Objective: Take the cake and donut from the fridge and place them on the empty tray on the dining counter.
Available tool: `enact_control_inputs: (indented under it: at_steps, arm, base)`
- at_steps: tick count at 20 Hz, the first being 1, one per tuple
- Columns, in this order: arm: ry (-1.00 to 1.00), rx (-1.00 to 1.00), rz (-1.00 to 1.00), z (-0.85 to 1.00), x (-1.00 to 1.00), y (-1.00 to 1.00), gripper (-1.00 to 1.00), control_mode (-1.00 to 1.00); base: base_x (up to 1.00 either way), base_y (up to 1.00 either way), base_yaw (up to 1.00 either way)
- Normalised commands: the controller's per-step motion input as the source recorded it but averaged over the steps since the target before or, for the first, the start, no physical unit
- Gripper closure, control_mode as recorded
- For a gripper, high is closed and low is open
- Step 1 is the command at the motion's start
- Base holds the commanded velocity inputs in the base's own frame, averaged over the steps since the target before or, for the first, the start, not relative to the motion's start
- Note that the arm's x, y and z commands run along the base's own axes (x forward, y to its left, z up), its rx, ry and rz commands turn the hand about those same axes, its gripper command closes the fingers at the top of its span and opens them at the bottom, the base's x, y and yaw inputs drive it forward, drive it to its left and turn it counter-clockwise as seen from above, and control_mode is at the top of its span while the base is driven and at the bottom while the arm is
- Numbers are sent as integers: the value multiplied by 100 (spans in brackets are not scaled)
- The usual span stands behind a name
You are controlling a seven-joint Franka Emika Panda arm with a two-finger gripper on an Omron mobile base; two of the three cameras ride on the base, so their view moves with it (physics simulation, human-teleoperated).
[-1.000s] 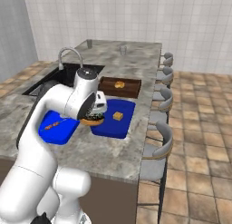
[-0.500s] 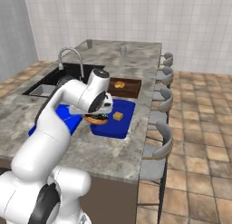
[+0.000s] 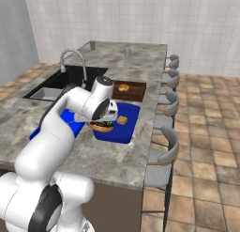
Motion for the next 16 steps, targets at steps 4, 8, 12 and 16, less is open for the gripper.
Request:
enact_control_inputs:
  at_steps: [4,8,12,16]
  arm:
    - [0,-1,-3,-29,20,0,100,-100]
    - [-4,-4,-6,-23,25,0,100,-100]
    - [0,-9,-8,-14,26,0,100,-100]
    - [0,-11,-9,-16,27,0,100,-100]
  base:
    - [0,0,0]
    - [0,0,0]
    - [0,0,0]
    - [0,0,0]
